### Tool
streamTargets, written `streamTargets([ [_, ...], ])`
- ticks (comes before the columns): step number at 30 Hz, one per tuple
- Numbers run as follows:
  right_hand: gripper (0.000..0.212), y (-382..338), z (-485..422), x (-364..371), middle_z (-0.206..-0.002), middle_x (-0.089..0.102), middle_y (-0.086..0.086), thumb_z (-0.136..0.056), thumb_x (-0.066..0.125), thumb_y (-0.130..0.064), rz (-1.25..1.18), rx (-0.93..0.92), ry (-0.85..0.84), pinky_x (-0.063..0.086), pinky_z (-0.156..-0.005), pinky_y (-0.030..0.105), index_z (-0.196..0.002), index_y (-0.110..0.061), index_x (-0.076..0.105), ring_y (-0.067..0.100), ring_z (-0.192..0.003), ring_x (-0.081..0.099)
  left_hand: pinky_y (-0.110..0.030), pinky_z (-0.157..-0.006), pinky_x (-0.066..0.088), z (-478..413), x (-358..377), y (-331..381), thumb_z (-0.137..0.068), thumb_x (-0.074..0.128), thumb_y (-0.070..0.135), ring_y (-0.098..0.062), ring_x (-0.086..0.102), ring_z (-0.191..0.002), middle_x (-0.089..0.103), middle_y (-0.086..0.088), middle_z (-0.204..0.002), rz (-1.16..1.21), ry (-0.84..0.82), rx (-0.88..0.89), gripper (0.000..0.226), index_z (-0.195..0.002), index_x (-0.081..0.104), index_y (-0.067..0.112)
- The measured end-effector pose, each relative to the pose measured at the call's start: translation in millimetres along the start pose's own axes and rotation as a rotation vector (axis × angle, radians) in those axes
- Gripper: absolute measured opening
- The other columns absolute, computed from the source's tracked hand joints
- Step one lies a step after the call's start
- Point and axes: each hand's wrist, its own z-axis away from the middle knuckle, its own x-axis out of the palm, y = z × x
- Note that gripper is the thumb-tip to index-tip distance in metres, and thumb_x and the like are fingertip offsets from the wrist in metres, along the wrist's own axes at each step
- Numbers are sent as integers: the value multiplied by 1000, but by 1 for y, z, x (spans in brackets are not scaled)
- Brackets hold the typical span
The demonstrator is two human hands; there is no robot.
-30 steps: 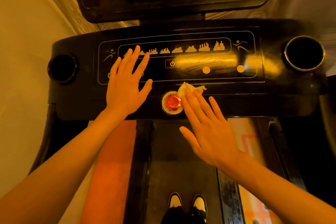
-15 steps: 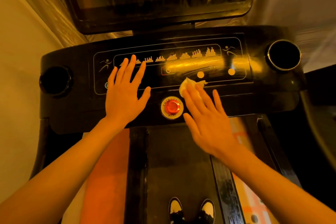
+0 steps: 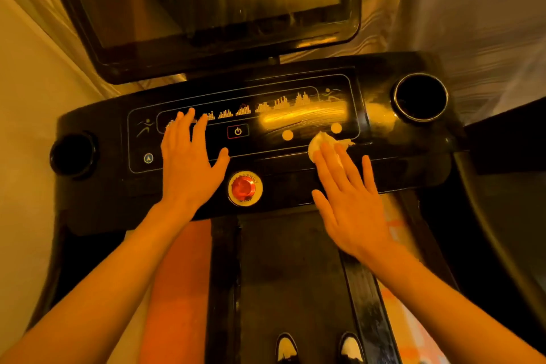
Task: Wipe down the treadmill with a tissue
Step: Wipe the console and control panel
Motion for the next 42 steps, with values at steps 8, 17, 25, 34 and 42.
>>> streamTargets([
  [8,73,22,11,-9,-174,-7,9,-107,1,-56,-103,142,10,-7,-129,48,-166,-13,0,27,-160,-11,-43,-125,9,-3,31,106,-100,41,51,-32,14,-158,20,-13,-170,-61,-33,259,71,-160,36,14],
  [17,72,131,49,-9,-174,8,10,-107,12,-54,-39,93,6,0,-130,50,-166,-12,11,26,-161,5,-51,-129,3,-1,62,127,-104,21,60,-34,0,-160,6,-12,-173,-232,-37,200,74,-166,13,22],
  [25,70,79,40,-5,-172,-8,19,-106,16,-43,-121,352,6,3,-129,54,-165,-8,4,36,-159,-9,-53,-129,10,2,66,131,-104,27,56,-34,6,-160,12,-12,-173,-284,34,180,72,-165,20,18],
  [34,74,129,36,-15,-173,8,12,-103,17,-50,-229,384,44,8,-129,56,-166,-12,9,27,-161,2,-53,-129,10,2,67,131,-104,29,54,-33,6,-160,12,-11,-173,-286,55,172,71,-165,21,19],
  [42,72,57,48,-8,-174,-6,7,-106,1,-57,-219,140,-36,-5,-129,45,-166,-16,-1,24,-160,-11,-53,-129,11,2,68,131,-104,26,55,-32,4,-160,10,-11,-173,-303,44,160,72,-166,19,19],
])
